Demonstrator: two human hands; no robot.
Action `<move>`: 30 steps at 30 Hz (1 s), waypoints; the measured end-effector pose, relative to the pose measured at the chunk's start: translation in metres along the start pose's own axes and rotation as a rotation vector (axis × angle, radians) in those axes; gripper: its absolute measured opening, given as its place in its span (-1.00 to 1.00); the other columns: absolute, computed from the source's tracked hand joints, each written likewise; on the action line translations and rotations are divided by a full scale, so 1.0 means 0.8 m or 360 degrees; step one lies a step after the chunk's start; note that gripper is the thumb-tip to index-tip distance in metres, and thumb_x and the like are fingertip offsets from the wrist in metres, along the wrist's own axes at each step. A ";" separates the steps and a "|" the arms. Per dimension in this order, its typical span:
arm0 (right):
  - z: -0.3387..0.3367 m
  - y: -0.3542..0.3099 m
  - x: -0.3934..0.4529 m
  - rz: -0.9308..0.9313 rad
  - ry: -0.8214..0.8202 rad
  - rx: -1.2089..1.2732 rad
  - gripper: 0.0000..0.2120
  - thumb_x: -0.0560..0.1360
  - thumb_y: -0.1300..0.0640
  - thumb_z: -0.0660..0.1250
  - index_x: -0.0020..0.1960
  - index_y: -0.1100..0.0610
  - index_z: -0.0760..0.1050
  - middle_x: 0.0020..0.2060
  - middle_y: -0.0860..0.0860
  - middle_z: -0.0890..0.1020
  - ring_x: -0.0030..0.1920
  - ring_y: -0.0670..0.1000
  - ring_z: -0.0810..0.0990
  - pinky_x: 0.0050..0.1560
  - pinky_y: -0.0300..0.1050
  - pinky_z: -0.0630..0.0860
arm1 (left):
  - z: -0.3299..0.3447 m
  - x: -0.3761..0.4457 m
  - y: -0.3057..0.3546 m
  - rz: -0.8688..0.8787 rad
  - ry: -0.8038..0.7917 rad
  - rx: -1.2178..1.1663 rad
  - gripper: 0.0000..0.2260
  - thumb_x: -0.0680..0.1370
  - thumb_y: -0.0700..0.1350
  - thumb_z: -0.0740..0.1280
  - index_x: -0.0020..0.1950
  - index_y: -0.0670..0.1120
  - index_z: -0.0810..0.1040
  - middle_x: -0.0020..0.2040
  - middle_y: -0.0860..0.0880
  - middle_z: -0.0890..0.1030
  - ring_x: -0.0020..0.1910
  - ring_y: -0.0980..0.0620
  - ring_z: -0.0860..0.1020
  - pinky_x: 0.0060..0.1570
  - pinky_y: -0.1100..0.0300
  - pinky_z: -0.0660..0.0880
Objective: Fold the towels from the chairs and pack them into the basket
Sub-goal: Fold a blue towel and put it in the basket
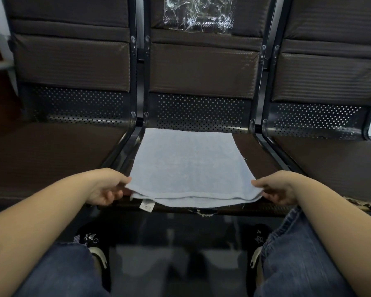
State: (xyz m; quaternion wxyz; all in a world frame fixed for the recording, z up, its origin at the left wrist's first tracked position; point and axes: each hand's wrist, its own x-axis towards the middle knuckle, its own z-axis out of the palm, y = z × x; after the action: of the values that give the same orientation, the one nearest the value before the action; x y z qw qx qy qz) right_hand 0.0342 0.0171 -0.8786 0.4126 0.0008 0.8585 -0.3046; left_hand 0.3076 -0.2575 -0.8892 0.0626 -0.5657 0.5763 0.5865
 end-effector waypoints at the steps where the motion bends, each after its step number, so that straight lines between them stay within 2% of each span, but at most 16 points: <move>1: 0.000 0.000 -0.002 -0.0003 -0.0014 -0.0022 -0.78 0.50 0.08 0.39 -0.21 0.15 0.43 -0.38 -0.01 0.43 -0.39 -0.09 0.37 -0.57 -0.33 0.20 | 0.000 0.001 -0.001 0.0030 -0.0009 -0.0006 -0.84 0.61 -0.10 0.25 0.03 -0.17 0.52 -0.25 -0.06 0.52 -0.43 0.11 0.37 -0.70 0.38 0.20; 4: 0.002 0.001 -0.005 -0.0032 -0.0005 -0.0085 -0.74 0.49 0.07 0.40 -0.25 0.16 0.40 -0.37 0.00 0.43 -0.40 -0.08 0.37 -0.43 -0.28 0.22 | 0.007 0.003 -0.002 0.0248 0.0009 -0.0027 -0.83 0.62 -0.08 0.21 0.08 -0.14 0.52 -0.12 -0.06 0.57 -0.28 0.05 0.46 -0.44 0.29 0.32; 7: 0.002 0.001 -0.001 -0.0100 0.0055 -0.0029 -0.77 0.50 0.08 0.40 -0.23 0.17 0.44 -0.32 0.01 0.47 -0.39 -0.07 0.40 -0.42 -0.25 0.25 | 0.012 -0.002 0.002 0.0362 -0.0053 -0.0055 -0.84 0.63 -0.08 0.19 0.03 -0.09 0.53 -0.07 -0.05 0.57 -0.20 0.04 0.45 -0.28 0.23 0.27; 10: 0.000 0.002 0.004 -0.0129 0.0075 -0.0031 -0.78 0.50 0.08 0.40 -0.22 0.17 0.45 -0.32 0.02 0.48 -0.40 -0.06 0.41 -0.45 -0.23 0.27 | 0.004 0.002 -0.001 0.0296 -0.0129 -0.0021 -0.84 0.63 -0.07 0.18 0.04 -0.08 0.53 -0.15 -0.03 0.54 -0.31 0.07 0.37 -0.35 0.24 0.23; 13: -0.002 0.006 0.004 -0.0140 0.0089 -0.0066 -0.77 0.51 0.09 0.38 -0.21 0.18 0.43 -0.32 0.03 0.47 -0.38 -0.05 0.45 -0.45 -0.22 0.29 | -0.003 0.006 -0.007 0.0131 -0.0147 0.0130 -0.84 0.62 -0.07 0.21 0.01 -0.11 0.54 -0.27 0.00 0.54 -0.37 0.10 0.37 -0.41 0.28 0.25; 16: -0.004 0.008 0.000 -0.0118 0.0039 -0.0025 -0.81 0.52 0.13 0.37 -0.16 0.21 0.42 -0.30 0.03 0.47 -0.35 -0.05 0.49 -0.51 -0.23 0.36 | -0.008 0.006 -0.012 0.0061 -0.0158 0.0197 -0.83 0.62 -0.13 0.23 0.02 -0.18 0.57 -0.25 -0.06 0.66 -0.38 0.11 0.43 -0.41 0.32 0.36; 19: -0.007 0.009 -0.003 -0.0096 -0.0017 0.0062 -0.84 0.50 0.16 0.40 -0.10 0.23 0.45 -0.21 0.06 0.52 -0.27 -0.02 0.57 -0.57 -0.30 0.46 | -0.012 0.005 -0.017 0.0086 -0.0148 0.0104 -0.84 0.60 -0.17 0.26 0.01 -0.25 0.57 -0.28 -0.12 0.68 -0.28 0.03 0.56 -0.39 0.25 0.54; 23: -0.013 0.012 -0.003 -0.0127 -0.0067 0.0102 -0.83 0.50 0.23 0.38 0.05 0.28 0.49 -0.05 0.13 0.59 -0.22 0.01 0.62 -0.51 -0.27 0.53 | -0.010 0.002 -0.017 0.0157 -0.0099 -0.0073 -0.88 0.57 -0.23 0.31 0.03 -0.28 0.54 -0.17 -0.21 0.65 -0.18 -0.09 0.63 -0.39 0.18 0.61; 28: -0.019 0.012 -0.004 -0.0270 -0.0188 0.0134 -0.87 0.54 0.28 0.31 0.09 0.23 0.49 -0.13 0.12 0.63 -0.26 0.00 0.64 -0.46 -0.24 0.55 | -0.009 0.006 -0.019 0.0256 -0.0112 -0.0111 -0.83 0.54 -0.32 0.29 0.13 -0.31 0.53 -0.07 -0.22 0.65 -0.17 -0.09 0.64 -0.38 0.20 0.61; 30: -0.024 0.015 -0.005 -0.0330 -0.0223 0.0120 -0.80 0.54 0.30 0.30 0.16 0.19 0.48 -0.12 0.12 0.64 -0.31 0.00 0.66 -0.44 -0.22 0.56 | -0.014 0.003 -0.016 0.0333 -0.0155 -0.0107 -0.79 0.55 -0.34 0.25 0.18 -0.27 0.52 -0.07 -0.20 0.64 -0.21 -0.06 0.64 -0.39 0.21 0.59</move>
State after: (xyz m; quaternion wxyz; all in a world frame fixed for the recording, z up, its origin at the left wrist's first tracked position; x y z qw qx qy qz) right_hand 0.0261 0.0380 -0.8733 0.4375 -0.0938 0.8110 -0.3769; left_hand 0.3229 -0.2633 -0.8950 0.0099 -0.4752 0.6083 0.6357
